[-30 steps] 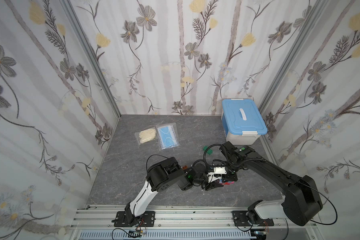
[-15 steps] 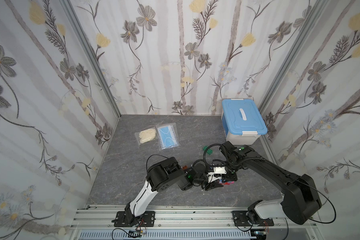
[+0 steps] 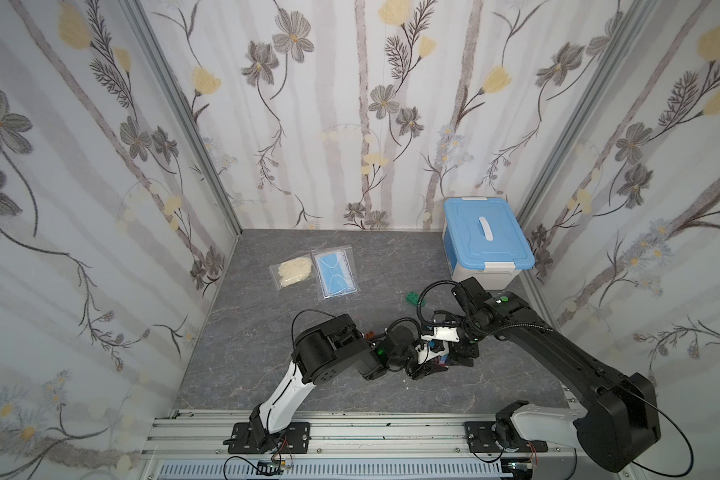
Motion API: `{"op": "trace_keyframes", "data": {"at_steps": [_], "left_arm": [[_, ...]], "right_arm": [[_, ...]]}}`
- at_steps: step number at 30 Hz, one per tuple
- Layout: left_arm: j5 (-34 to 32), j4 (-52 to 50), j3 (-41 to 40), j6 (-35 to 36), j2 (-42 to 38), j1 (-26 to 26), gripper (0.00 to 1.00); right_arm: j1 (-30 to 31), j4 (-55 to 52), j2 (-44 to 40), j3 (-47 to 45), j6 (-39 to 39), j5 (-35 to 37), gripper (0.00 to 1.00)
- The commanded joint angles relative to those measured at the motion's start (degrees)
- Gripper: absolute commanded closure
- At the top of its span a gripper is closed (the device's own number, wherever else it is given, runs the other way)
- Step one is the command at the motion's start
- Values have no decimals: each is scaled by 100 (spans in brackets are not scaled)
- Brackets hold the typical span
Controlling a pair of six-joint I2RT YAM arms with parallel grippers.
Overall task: Assemble the letter p with lego
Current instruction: Assemble the lego brick with the lego brick.
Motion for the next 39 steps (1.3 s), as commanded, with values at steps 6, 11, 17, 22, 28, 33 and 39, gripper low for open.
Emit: {"op": "trace_keyframes", "data": {"at_steps": [6,11,17,22,28,33,39], "left_arm": [[-253,-930,-13,-46,46,2,87],[-270,-1131,40,-25,-114,-1,87],[-279,-1671,303,54,-585,-79,88],[-336,-2345,601,140,-1186,-256,88],[-448,-3040,1063,-187,-1894,-293,89],[-704,-3866,1454,-859,-2361,33,88],[-849,-4782,1933,-2217,-2691,906,86]], "right_arm": [[-360,533,-922,104,165,-1242,1],[-760,834,-1889,133,469,-1484,0],[-1046,1820,-3028,-67,1483,-324,1],[-1106,2659,-3915,-435,2586,992,1],[-1130,2764,-4519,-446,4249,2442,1],[-1139,2383,-4712,-331,5713,3571,0],[-1164,1703,-4277,128,6511,3604,1]]}}
